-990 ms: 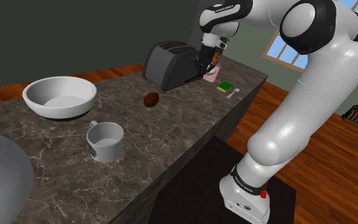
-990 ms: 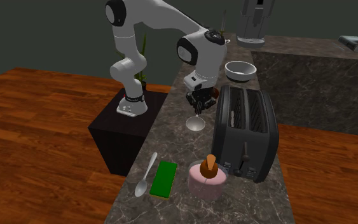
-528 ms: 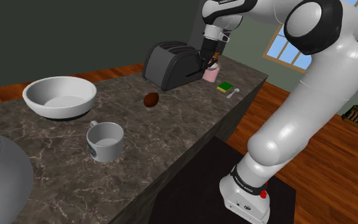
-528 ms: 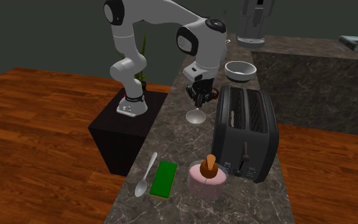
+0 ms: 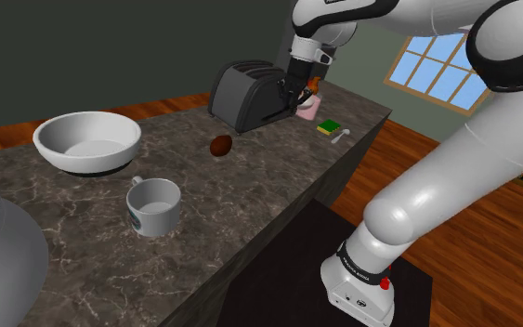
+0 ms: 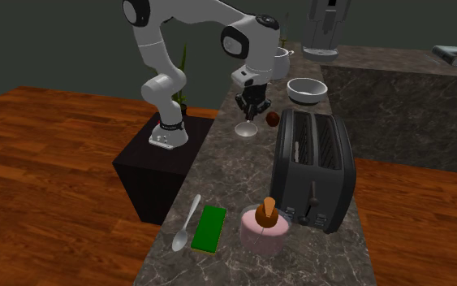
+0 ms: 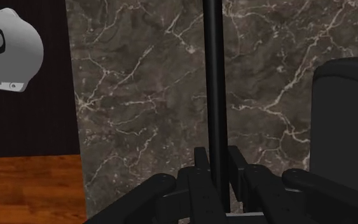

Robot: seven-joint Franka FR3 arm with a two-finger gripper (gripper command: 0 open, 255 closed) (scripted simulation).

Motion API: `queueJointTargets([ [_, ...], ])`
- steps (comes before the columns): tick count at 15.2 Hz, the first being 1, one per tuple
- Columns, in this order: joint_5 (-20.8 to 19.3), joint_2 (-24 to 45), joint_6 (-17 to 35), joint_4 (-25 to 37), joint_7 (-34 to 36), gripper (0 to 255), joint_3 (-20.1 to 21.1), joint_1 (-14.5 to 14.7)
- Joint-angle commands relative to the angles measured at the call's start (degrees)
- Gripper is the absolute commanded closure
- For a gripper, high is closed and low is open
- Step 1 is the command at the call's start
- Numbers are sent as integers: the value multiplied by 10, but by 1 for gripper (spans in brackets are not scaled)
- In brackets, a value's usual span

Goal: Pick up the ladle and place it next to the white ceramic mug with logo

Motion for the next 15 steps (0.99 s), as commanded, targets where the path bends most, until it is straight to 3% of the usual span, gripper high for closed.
queueJointTargets([
  [1, 4, -24, 5, -27, 25, 255, 15, 11],
  [15, 70, -162, 14, -157, 197, 255, 136, 92],
])
